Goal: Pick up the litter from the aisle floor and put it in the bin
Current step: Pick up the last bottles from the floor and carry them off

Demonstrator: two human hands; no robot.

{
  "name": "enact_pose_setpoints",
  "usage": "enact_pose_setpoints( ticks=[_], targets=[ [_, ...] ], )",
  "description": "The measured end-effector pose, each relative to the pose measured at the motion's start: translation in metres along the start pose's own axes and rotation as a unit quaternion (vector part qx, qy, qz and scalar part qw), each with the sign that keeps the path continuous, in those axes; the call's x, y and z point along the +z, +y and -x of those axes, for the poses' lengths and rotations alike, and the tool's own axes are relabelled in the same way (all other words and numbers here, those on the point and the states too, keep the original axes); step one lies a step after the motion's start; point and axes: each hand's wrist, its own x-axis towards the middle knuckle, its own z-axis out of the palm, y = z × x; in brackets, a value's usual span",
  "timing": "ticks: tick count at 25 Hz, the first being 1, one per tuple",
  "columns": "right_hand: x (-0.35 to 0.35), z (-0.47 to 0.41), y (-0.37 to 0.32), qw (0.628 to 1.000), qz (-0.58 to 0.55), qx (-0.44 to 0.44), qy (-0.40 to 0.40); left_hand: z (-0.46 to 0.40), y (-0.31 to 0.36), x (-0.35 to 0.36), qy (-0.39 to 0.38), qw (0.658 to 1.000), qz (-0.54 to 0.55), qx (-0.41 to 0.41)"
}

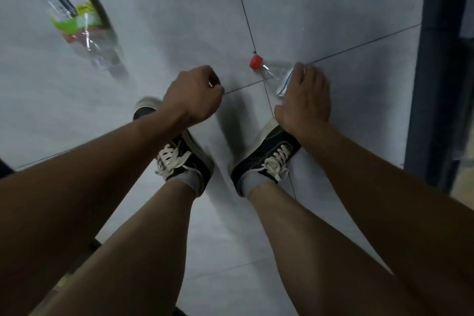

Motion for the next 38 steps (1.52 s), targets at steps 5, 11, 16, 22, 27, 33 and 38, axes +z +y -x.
enact_pose_setpoints(
  ticks=[5,11,16,22,27,33,38],
  targets=[
    [0.045,-0.038,0.01,1.0,0.002,-0.005,0.024,-0.025,-0.031,0.009,0.01,1.0,-0.005,-0.019],
    [0.016,-0.018,-0.062,0.993,-0.097,-0.045,0.041,-0.015,-0.06,-0.051,0.098,0.993,0.021,-0.068],
    [-0.002,-0.019,-0.134,0.98,-0.155,-0.113,0.059,-0.054,-0.096,-0.098,0.334,0.929,-0.11,-0.117],
    [0.013,-0.033,-0.157,0.975,-0.169,-0.132,0.062,-0.114,-0.144,-0.103,0.247,0.924,0.052,-0.287],
    [-0.002,0.009,-0.124,0.982,-0.154,-0.108,0.019,-0.047,-0.125,-0.086,0.182,0.964,0.02,-0.191],
    [-0.116,0.125,-0.086,0.987,-0.139,-0.074,-0.013,0.114,-0.06,-0.129,0.012,0.992,0.024,-0.123],
    [-0.251,0.242,-0.066,0.989,-0.117,-0.083,-0.038,0.269,0.008,-0.207,-0.051,0.989,0.025,-0.14]
  ],
)
